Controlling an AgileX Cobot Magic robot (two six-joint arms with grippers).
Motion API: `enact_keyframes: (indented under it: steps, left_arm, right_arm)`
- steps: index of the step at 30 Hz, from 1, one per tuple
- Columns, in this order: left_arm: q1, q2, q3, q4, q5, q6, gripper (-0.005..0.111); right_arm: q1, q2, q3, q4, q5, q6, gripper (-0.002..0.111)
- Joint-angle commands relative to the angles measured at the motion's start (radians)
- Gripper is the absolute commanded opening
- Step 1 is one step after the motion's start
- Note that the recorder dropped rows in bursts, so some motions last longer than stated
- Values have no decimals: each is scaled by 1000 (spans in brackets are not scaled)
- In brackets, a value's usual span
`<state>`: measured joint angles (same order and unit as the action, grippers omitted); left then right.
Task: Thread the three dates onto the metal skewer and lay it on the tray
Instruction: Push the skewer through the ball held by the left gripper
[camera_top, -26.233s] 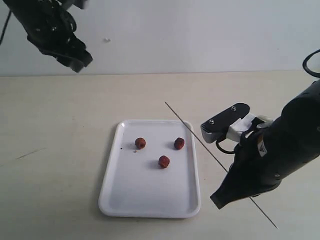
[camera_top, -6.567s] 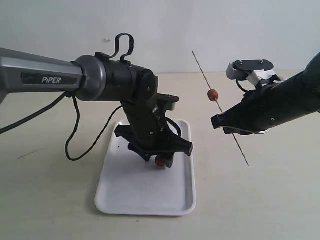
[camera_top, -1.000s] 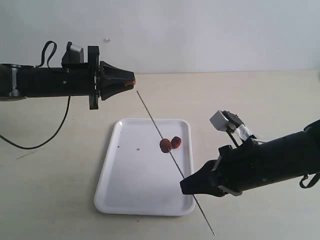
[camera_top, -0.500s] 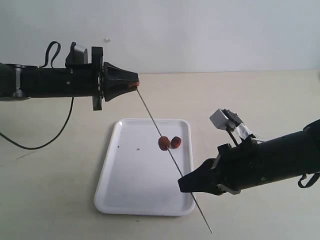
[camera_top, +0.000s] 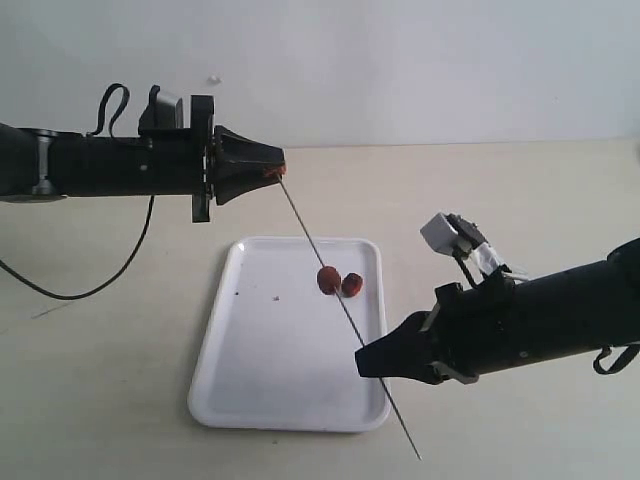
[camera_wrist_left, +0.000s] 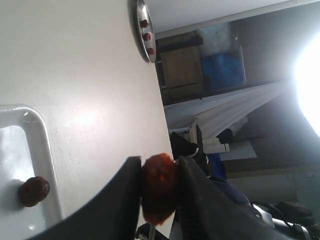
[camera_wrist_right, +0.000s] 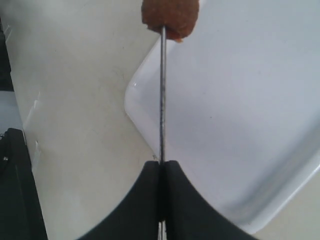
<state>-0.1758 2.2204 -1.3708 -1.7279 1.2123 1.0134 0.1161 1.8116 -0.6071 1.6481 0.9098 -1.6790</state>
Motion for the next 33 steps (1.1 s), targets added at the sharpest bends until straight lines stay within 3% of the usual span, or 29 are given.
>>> enact_keyframes:
  steps: [1,29,33]
  left_arm:
    - [-3,2,3,-17,9,1,27]
    - [-14,2,3,-3,9,63,27]
    - [-14,2,3,-3,9,67,27]
  right_arm:
    - [1,0,-8,41,4,-21,0]
    - [1,124,-317,43,62,163,0]
    - [63,124,-371,39,40,192,0]
